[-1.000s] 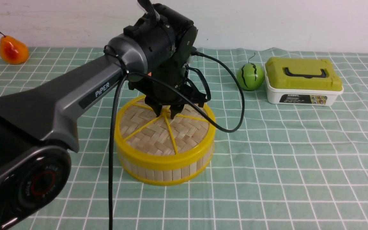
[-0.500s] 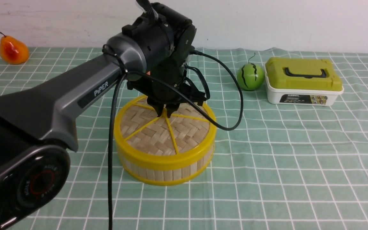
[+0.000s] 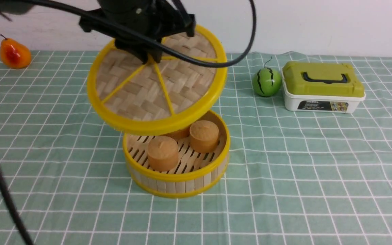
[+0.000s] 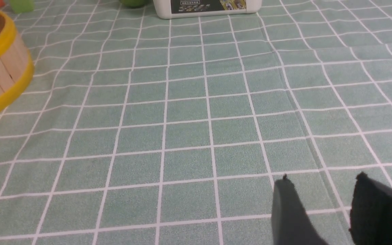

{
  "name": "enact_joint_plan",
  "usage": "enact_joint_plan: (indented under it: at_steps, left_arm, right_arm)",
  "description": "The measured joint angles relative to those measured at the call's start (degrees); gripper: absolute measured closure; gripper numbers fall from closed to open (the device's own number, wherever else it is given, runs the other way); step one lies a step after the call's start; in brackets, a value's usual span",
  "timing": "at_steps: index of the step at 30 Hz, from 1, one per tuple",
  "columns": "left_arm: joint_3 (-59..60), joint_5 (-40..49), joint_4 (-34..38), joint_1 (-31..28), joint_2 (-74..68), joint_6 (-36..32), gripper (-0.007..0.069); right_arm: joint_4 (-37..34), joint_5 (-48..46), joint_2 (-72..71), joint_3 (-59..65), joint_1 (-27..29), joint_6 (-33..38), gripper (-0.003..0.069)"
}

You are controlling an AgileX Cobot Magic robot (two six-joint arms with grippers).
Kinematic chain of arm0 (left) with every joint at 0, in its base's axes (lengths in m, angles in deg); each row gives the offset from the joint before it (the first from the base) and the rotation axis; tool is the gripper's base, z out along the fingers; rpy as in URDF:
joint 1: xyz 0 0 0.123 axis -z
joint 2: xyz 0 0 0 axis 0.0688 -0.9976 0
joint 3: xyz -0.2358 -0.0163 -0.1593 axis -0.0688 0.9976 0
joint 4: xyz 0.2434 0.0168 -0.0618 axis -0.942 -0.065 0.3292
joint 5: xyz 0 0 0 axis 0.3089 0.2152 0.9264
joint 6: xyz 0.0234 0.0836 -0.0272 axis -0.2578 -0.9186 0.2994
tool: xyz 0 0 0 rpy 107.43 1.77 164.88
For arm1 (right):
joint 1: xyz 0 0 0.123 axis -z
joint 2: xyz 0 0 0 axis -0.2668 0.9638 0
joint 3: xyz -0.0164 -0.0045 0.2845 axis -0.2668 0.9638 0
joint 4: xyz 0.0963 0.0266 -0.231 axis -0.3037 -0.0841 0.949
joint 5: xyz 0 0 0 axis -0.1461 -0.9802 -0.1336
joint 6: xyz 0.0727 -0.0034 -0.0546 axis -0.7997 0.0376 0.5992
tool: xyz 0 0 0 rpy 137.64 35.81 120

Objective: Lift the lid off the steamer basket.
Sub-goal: Use the left arm to place the steamer lid on the table

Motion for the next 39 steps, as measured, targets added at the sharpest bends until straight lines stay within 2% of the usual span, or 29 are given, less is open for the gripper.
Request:
enact_joint_plan:
  at_steps: [3,7,8,12,17,23,26,29,33,35,39]
  left_arm:
    - [12.6,0.0,-0.8,-4.8,4.3,2.4,0.0512]
    - [29.0,-0.5,-3.3,-12.5,6.2,10.0,0.0512]
    - [29.7,-0.9,-3.4,-13.1,6.2,10.3,0.0512]
    - [41.6,-11.4,-4.1,-16.5,6.2,13.7,0.0512]
    - [43.8,-20.1,-4.1,-16.5,4.8,14.3,0.0512]
    - [43.9,-22.2,-4.2,-16.5,1.9,14.5,0.0512]
    - [44.1,-22.4,-4.3,-16.5,-0.1,16.7,0.0504]
    - [44.1,-22.1,-4.3,-16.5,-0.6,18.2,0.0467]
    - [43.1,-20.2,-4.4,-16.5,-0.4,17.2,0.0324]
    - [42.4,-18.6,-4.1,-16.5,0.8,15.3,0.0279]
    - [42.0,-15.3,-3.6,-16.5,5.5,13.3,0.0274]
  right_arm:
    - [0.0,0.0,0.0,0.0,0.0,0.0,0.0418]
    - [0.0,0.0,0.0,0.0,0.0,0.0,0.0418]
    - [0.0,0.0,0.0,0.0,0.0,0.0,0.0418]
    - [0.0,0.0,0.0,0.0,0.0,0.0,0.0418]
    - [0.0,0.0,0.0,0.0,0.0,0.0,0.0418]
    - [0.0,0.0,0.0,0.0,0.0,0.0,0.0418]
    - [0.0,0.0,0.0,0.0,0.0,0.0,0.0418]
    - [0.0,0.0,0.0,0.0,0.0,0.0,0.0418]
    - [0.0,0.0,0.0,0.0,0.0,0.0,0.0418]
    - [0.0,0.0,0.0,0.0,0.0,0.0,0.0418]
    - [0.0,0.0,0.0,0.0,0.0,0.0,0.0418]
